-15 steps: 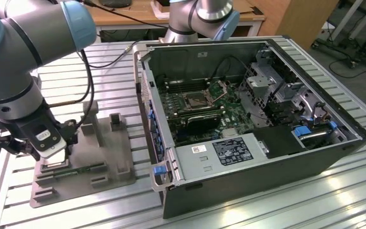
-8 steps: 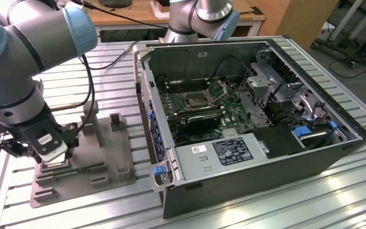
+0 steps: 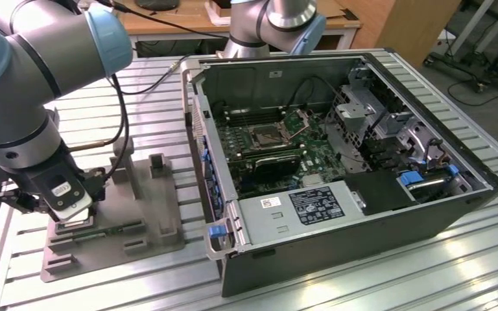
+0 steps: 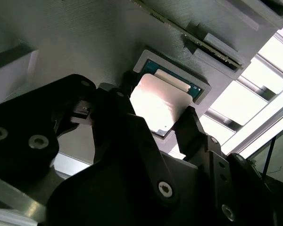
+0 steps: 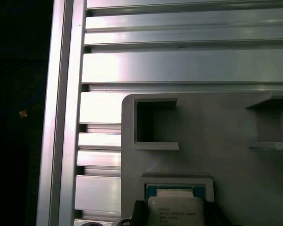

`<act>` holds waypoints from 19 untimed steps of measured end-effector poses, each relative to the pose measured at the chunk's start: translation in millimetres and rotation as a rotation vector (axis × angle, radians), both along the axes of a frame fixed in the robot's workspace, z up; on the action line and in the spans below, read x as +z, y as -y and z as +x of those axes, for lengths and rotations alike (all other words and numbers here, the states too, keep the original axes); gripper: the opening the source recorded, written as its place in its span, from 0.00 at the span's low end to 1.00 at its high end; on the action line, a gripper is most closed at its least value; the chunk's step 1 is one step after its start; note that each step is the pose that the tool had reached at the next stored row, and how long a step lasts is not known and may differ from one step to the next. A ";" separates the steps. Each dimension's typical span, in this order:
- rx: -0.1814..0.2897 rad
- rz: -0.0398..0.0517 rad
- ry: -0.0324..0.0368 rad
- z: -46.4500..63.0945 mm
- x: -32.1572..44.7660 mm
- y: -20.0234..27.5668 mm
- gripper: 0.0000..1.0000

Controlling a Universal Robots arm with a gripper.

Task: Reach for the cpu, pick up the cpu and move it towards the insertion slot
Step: 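Pick up the cpu and move it towards the insertion slot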

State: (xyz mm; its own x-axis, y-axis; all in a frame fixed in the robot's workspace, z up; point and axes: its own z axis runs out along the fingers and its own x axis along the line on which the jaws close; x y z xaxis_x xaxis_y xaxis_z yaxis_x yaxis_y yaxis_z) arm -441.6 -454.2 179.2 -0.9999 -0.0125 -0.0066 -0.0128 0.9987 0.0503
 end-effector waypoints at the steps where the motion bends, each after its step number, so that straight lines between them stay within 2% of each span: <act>1: 0.000 0.0000 0.0000 0.0 0.0 0.0 0.61; 3: 0.000 -0.0001 -0.0001 0.0 0.0 0.0 0.61; 4: 0.000 -0.0001 -0.0001 0.0 0.0 0.0 0.55; 19: 0.000 0.0000 -0.0001 0.0 -0.5 0.0 0.55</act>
State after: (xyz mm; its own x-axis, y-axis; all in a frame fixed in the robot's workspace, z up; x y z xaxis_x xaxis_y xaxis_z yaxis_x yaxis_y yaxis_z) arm -441.6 -454.2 178.7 -0.9999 -0.0125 -0.0066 -0.0128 0.9987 0.0503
